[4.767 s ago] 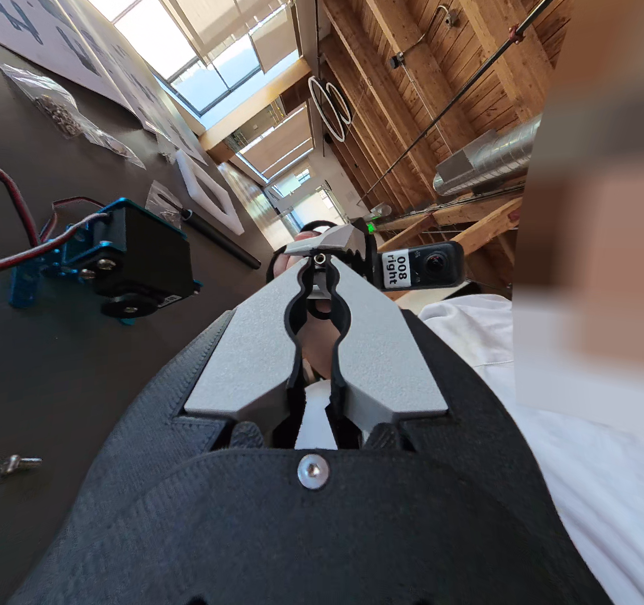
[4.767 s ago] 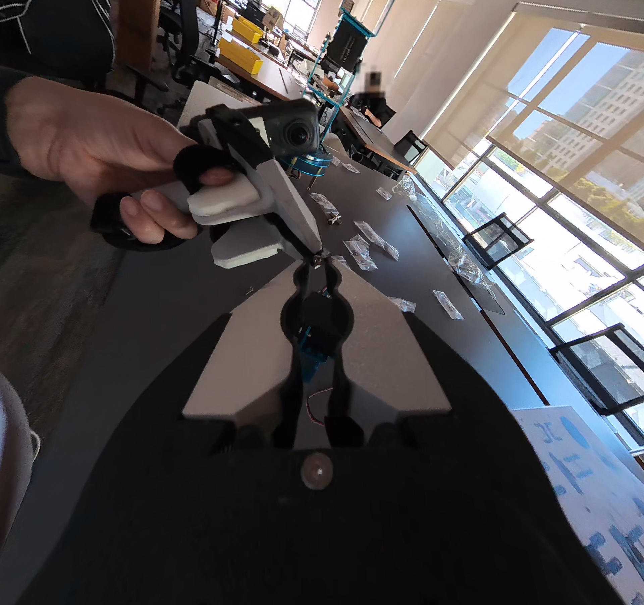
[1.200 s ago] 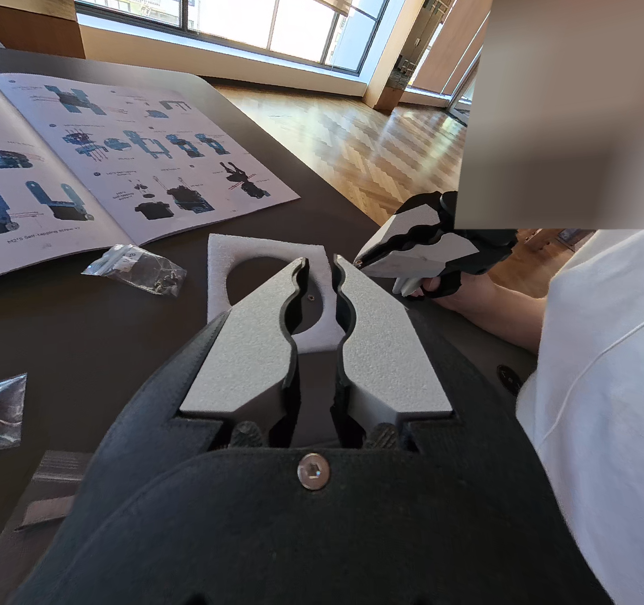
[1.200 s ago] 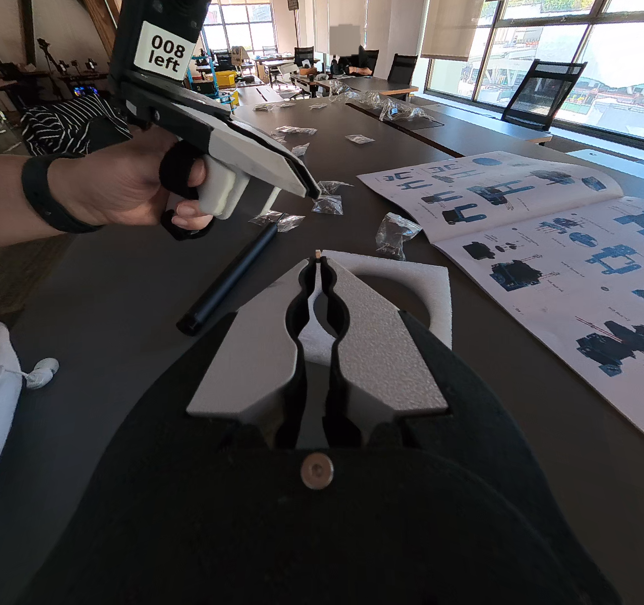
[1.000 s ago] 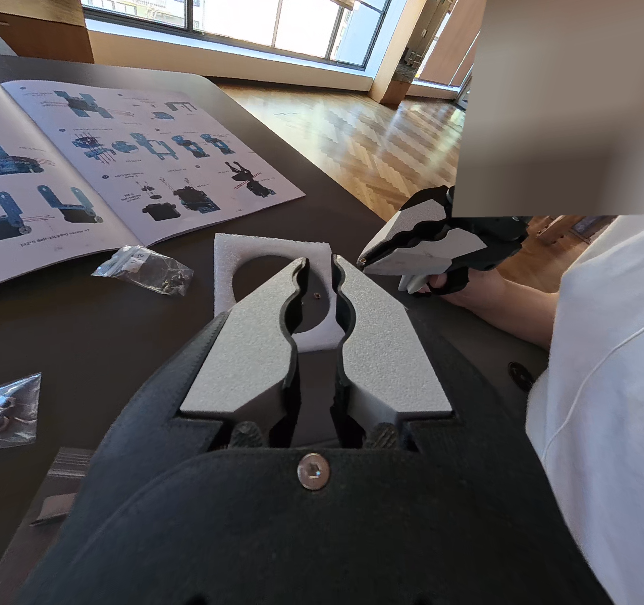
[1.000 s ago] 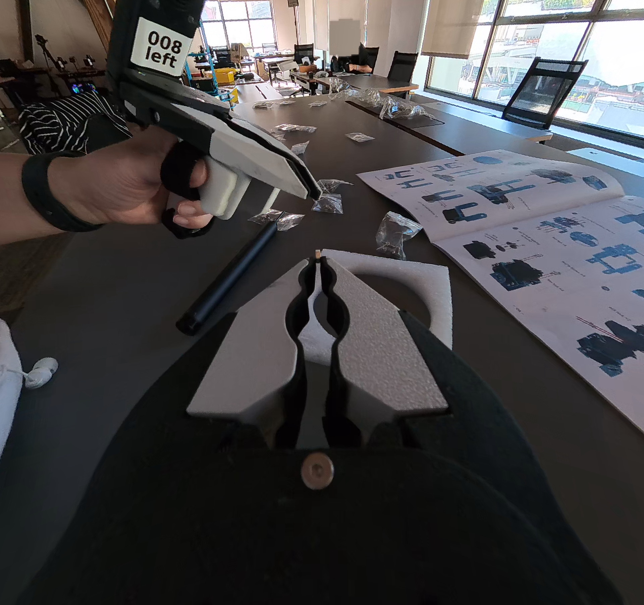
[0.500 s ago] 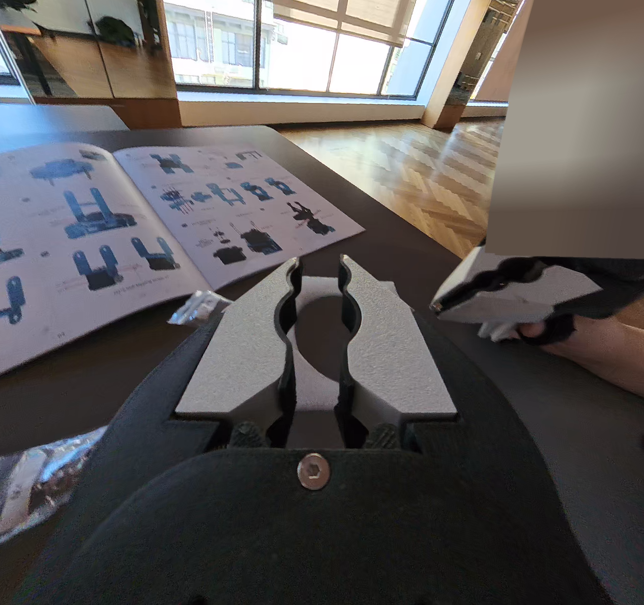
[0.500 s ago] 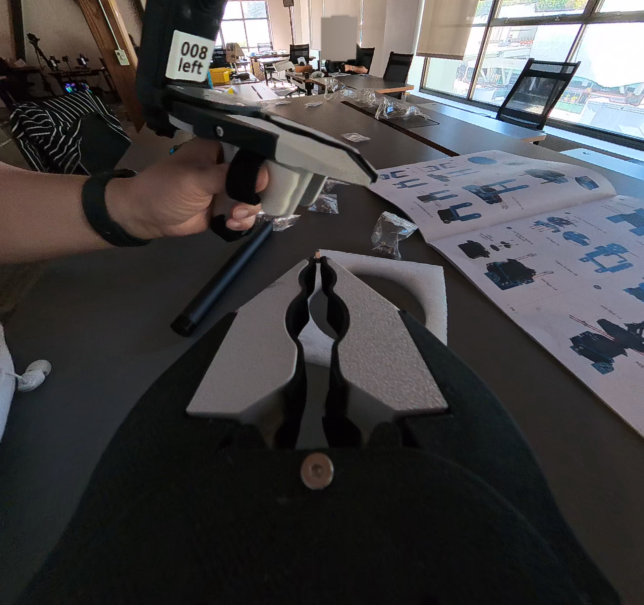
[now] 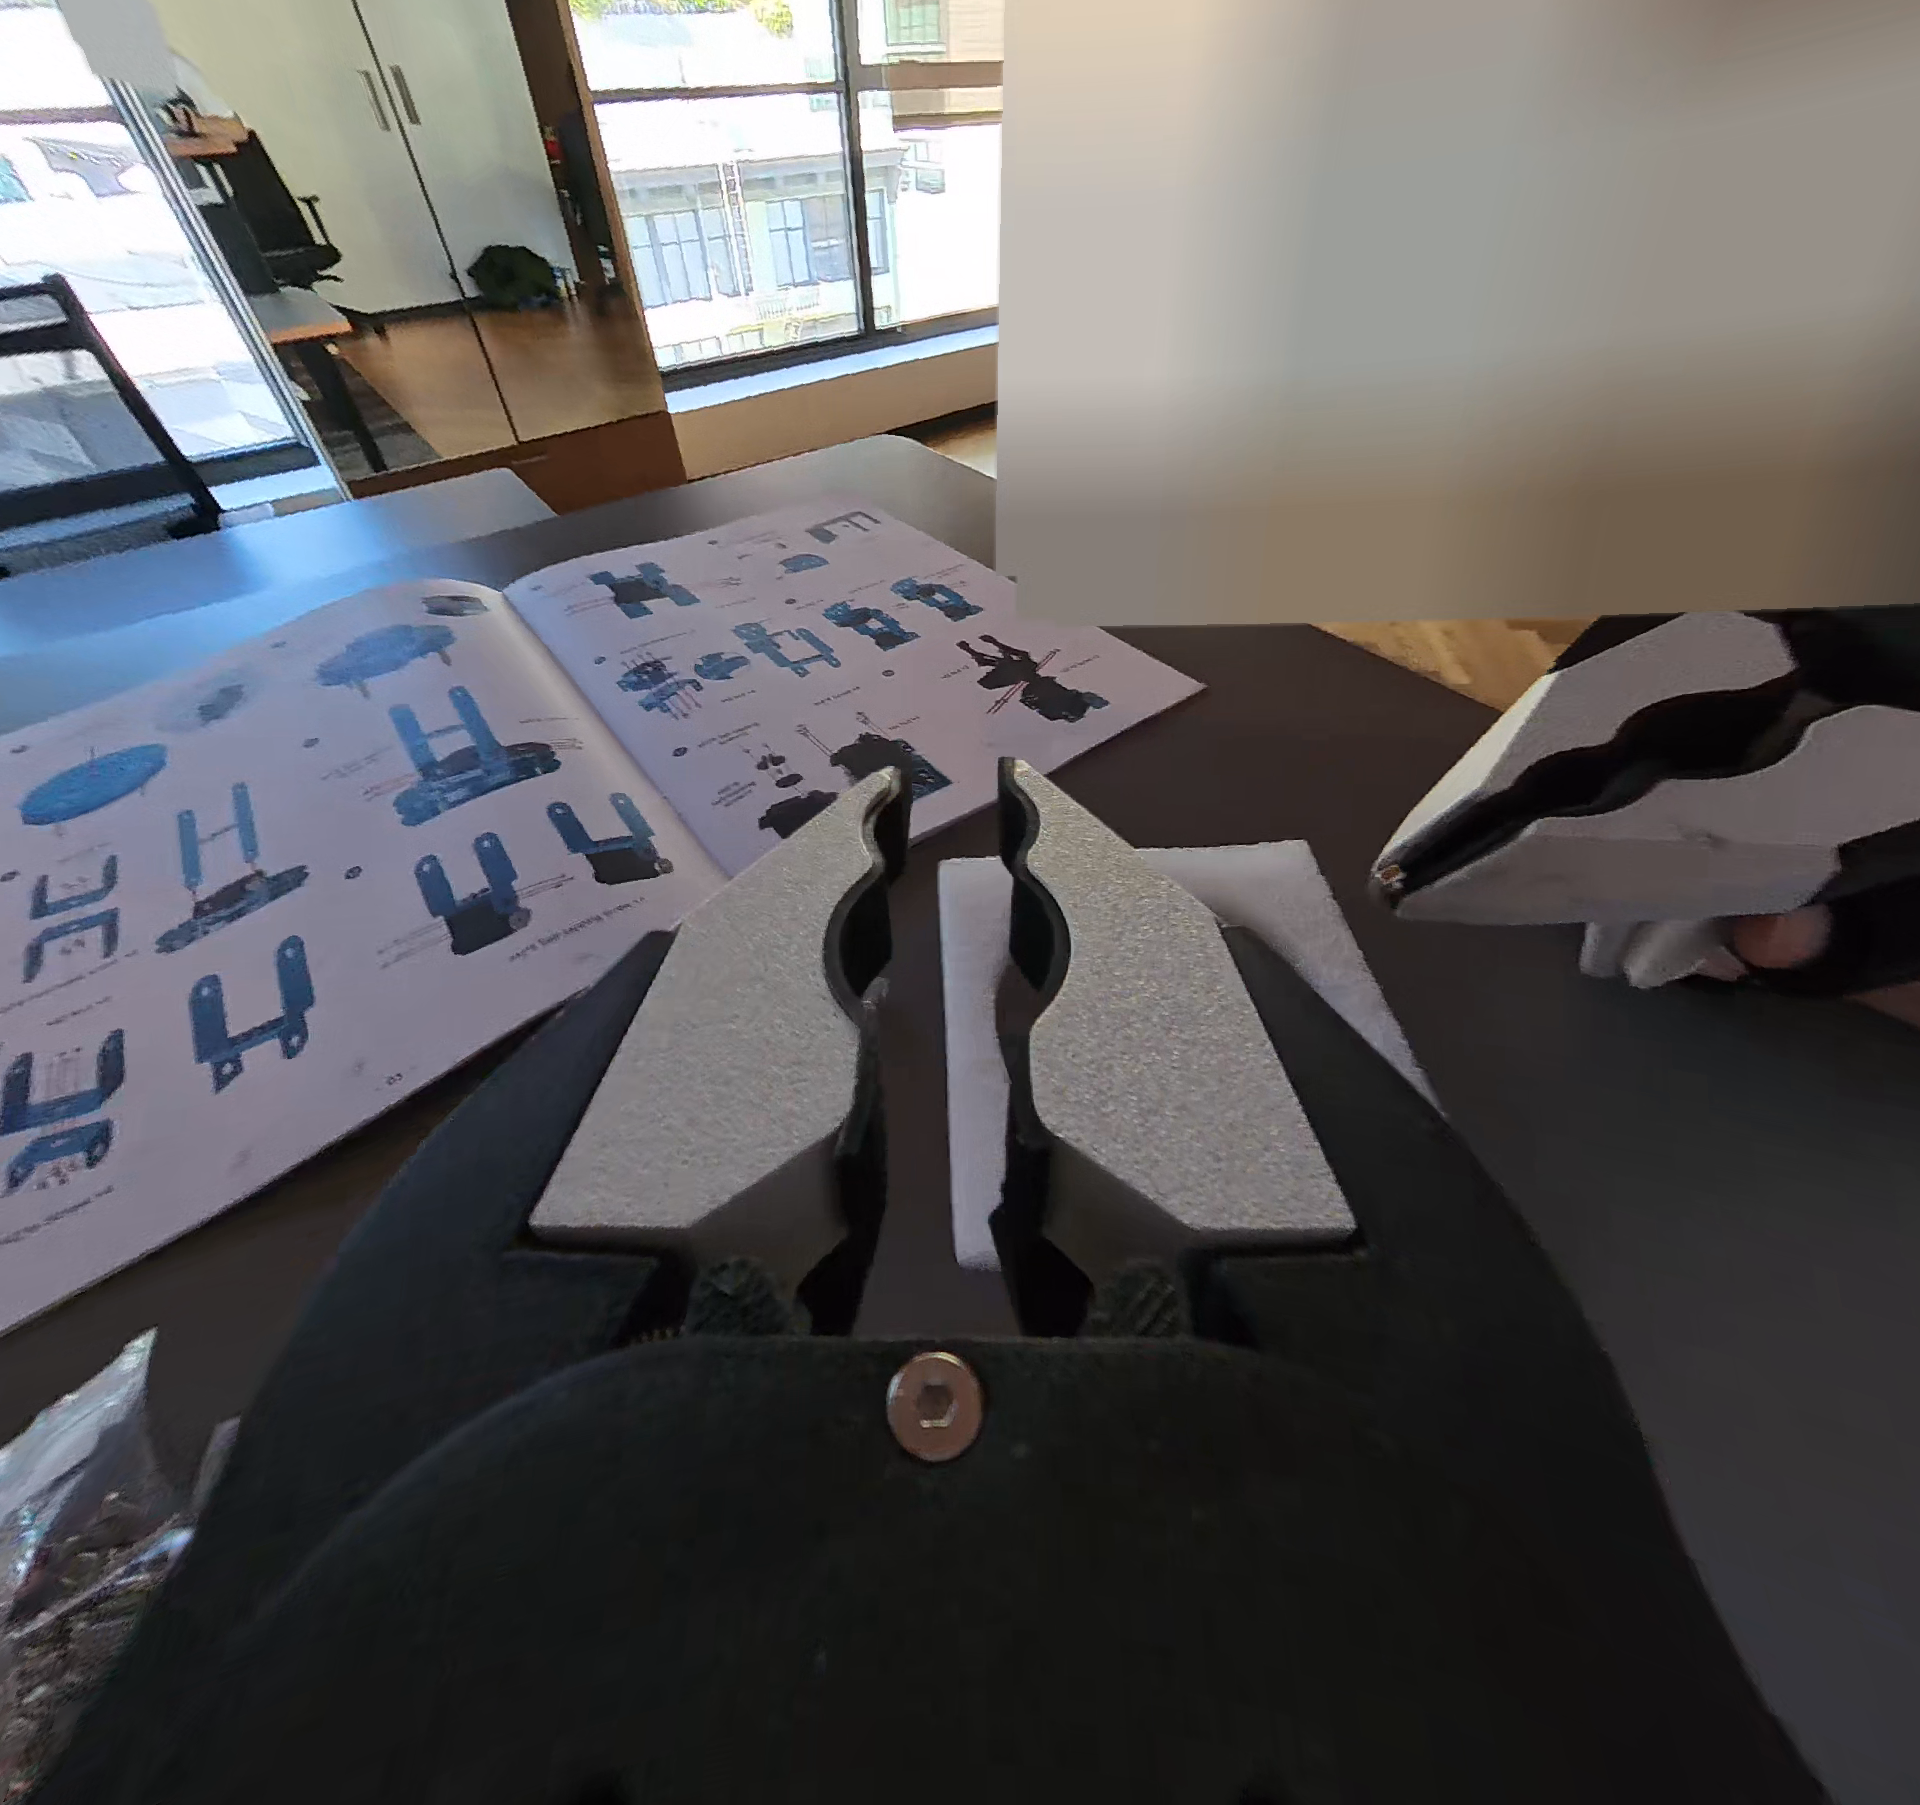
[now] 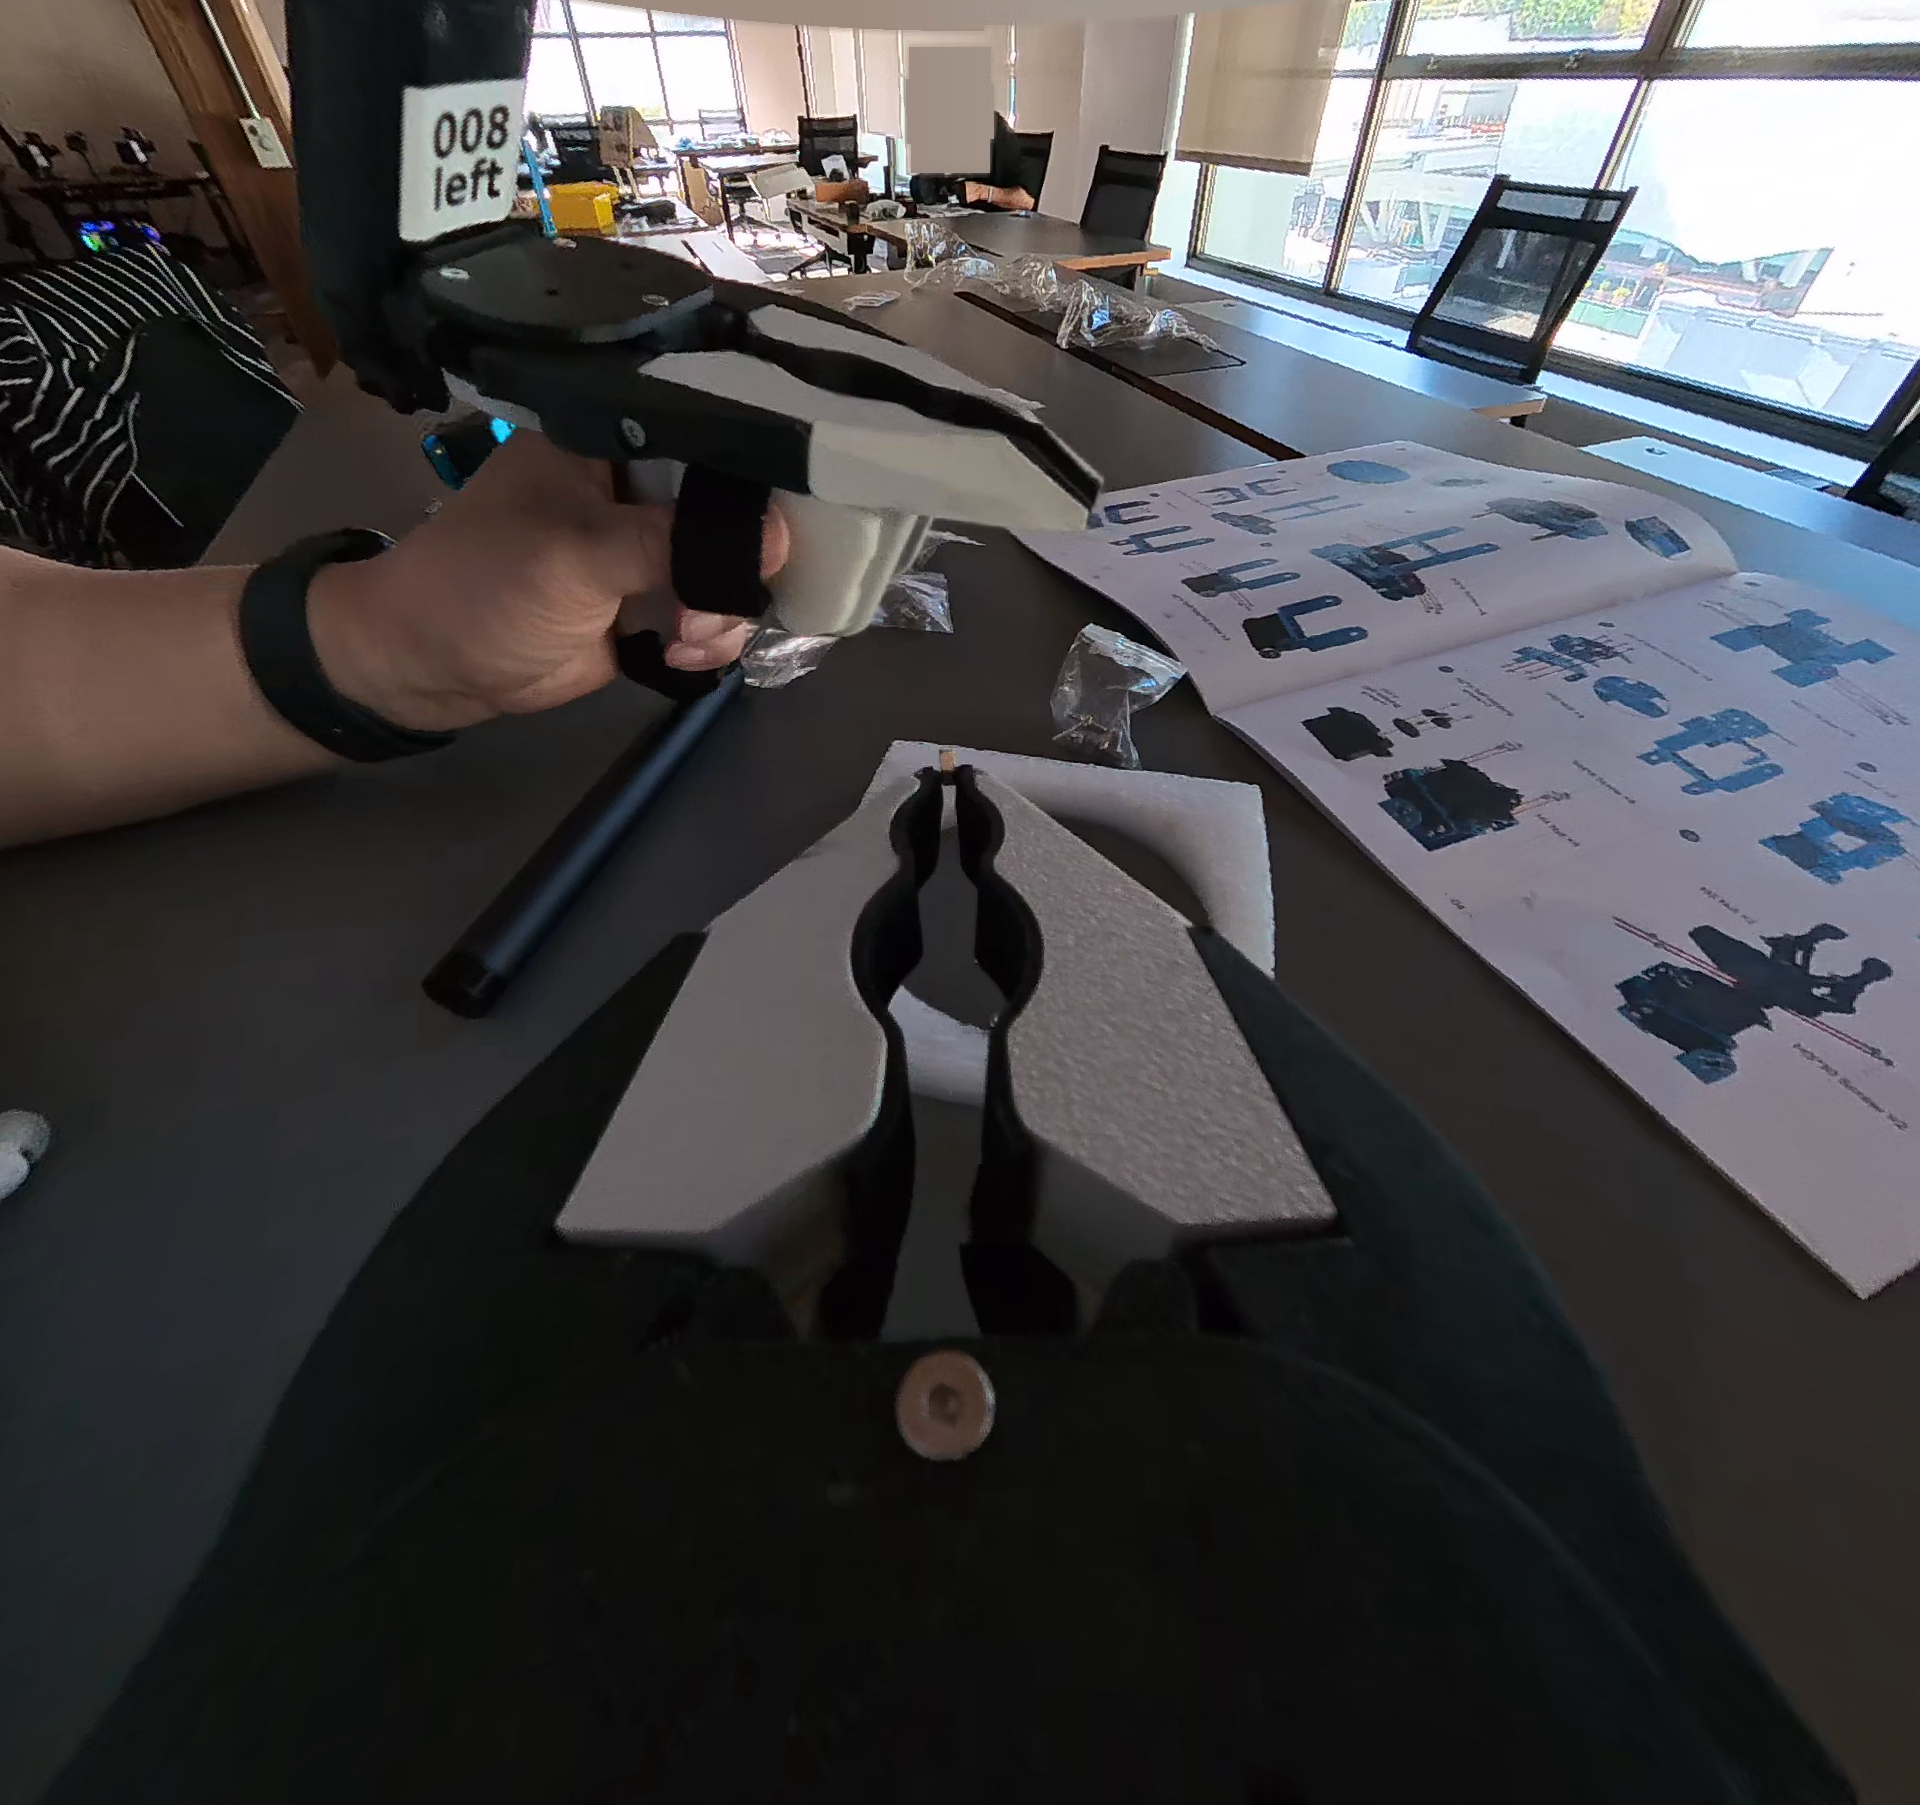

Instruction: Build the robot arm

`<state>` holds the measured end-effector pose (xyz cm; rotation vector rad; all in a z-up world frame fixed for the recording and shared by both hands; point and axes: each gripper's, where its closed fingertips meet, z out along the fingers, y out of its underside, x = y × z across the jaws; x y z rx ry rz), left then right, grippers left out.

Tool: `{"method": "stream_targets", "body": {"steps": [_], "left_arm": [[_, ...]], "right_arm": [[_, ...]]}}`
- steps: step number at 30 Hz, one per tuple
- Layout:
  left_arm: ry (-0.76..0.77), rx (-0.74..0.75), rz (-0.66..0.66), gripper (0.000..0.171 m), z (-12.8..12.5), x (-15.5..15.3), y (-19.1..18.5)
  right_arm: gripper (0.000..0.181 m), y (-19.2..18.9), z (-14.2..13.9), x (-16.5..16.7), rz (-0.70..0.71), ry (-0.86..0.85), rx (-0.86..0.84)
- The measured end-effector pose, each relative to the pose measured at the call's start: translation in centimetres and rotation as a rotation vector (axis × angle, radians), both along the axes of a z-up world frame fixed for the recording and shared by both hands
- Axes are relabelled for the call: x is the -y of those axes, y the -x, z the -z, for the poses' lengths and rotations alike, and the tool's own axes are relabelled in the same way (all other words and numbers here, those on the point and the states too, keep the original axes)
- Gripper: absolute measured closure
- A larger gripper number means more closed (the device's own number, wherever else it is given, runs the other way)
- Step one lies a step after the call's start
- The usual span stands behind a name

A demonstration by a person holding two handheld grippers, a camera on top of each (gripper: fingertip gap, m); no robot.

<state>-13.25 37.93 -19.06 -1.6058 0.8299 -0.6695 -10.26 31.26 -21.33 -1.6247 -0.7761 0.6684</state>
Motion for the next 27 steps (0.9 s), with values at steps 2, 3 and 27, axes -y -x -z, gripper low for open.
{"method": "stream_targets", "body": {"steps": [2,3,27], "left_arm": [[0.012,0.023,0.004,0.156,-0.15,0.06,0.39],[0.018,0.030,0.003,0.156,-0.16,-0.01,0.58],[0.069,0.074,0.045,0.159,-0.05,0.15,0.49]], "right_arm": [[0.179,-0.16,0.00,-0.19,0.012,-0.006,0.006],[0.179,-0.24,0.00,-0.27,0.017,-0.007,0.006],[0.179,-0.69,0.01,-0.59,0.042,-0.008,0.008]]}}
